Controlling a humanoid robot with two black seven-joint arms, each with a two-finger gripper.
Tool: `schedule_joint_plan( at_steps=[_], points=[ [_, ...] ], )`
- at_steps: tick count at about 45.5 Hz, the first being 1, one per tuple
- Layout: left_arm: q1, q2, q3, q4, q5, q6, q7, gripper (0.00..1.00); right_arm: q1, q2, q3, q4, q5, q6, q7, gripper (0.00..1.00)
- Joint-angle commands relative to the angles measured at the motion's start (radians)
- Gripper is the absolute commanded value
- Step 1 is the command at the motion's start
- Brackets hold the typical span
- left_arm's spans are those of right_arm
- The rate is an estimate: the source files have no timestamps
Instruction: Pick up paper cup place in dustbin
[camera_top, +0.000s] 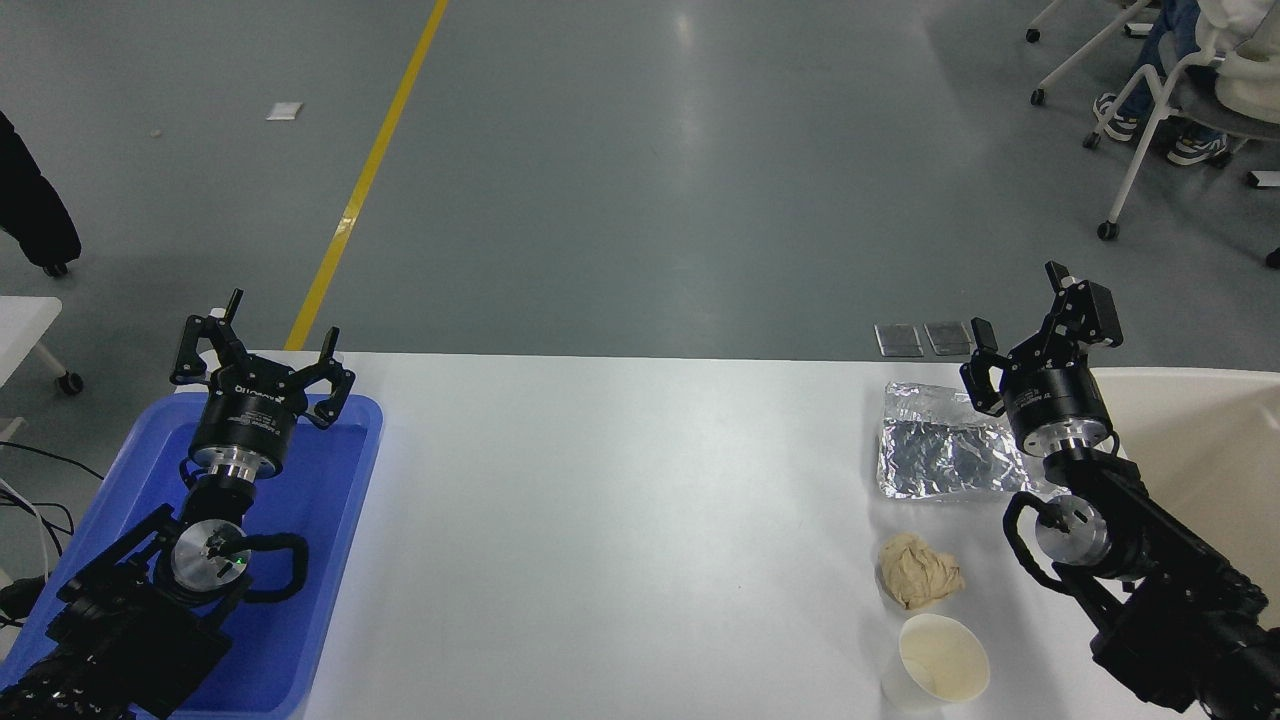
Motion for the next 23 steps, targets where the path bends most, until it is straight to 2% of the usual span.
schedule_joint_plan(
  at_steps=[1, 7, 12, 18, 23],
  points=[
    [0.0, 0.0, 0.0, 0.0, 0.001, 0.0, 0.0, 1.0, 0.117, -0.123, -0.245, -0.054, 0.004, -0.02, -0.008, 1.0],
    [0.0, 0.0, 0.0, 0.0, 0.001, 0.0, 0.0, 1.0, 0.269, -0.219, -0.602, -0.088, 0.016, -0.045, -0.015, 1.0],
    [0.0, 0.0, -0.002, 0.0, 0.0, 0.0, 0.001, 1.0, 0.416, -0.261, -0.943, -0.09, 0.102, -0.046, -0.039, 1.0],
    [0.0, 0.0, -0.002, 0.0, 0.0, 0.0, 0.0, 1.0, 0.624, -0.276, -1.395, -0.079, 0.195, -0.043, -0.113, 1.0],
    [0.0, 0.0, -0.002, 0.0, 0.0, 0.0, 0.0, 1.0, 0.755, -0.272, -1.632, -0.063, 0.211, -0.02, -0.214, 1.0]
  ],
)
